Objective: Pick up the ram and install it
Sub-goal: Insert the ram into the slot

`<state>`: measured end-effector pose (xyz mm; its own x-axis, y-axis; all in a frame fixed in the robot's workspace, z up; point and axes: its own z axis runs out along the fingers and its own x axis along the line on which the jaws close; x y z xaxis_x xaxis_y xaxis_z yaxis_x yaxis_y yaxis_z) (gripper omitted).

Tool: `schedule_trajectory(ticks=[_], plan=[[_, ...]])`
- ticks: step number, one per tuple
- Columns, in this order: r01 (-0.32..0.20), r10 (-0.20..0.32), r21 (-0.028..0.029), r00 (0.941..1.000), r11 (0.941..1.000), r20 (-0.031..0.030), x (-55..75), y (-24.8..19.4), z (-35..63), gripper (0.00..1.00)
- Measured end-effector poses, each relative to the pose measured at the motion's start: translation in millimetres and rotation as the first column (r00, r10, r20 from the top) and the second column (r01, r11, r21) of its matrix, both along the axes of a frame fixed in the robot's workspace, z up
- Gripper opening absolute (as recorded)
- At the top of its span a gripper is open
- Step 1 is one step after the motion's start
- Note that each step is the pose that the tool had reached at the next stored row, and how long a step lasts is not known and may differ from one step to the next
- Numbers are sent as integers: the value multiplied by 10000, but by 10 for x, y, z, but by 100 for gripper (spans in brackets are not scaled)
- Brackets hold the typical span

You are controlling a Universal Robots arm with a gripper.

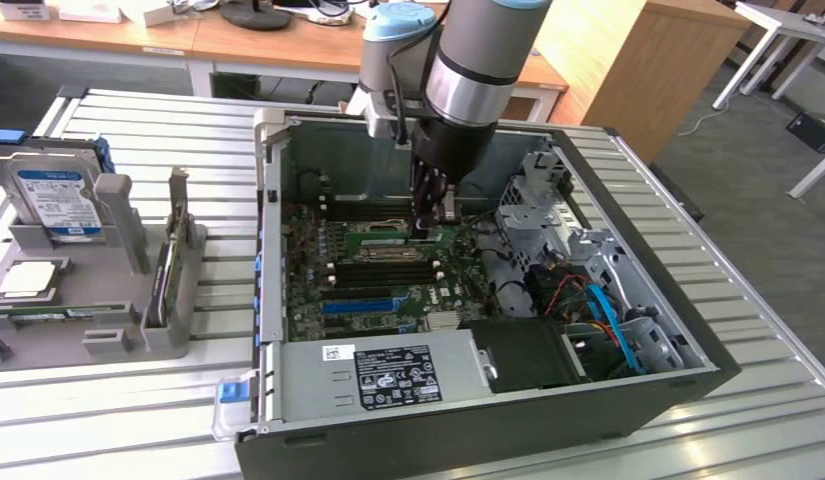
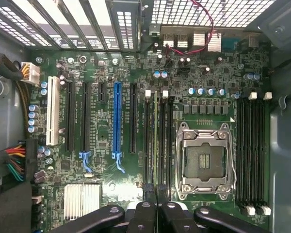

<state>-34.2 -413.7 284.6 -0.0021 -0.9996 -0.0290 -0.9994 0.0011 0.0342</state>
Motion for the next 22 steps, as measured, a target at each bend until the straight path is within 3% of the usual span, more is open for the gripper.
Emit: schedule_trajectory(ticks=[22], plan=[[172, -172, -3, 9999, 9999, -1, -25, 11, -16, 12]])
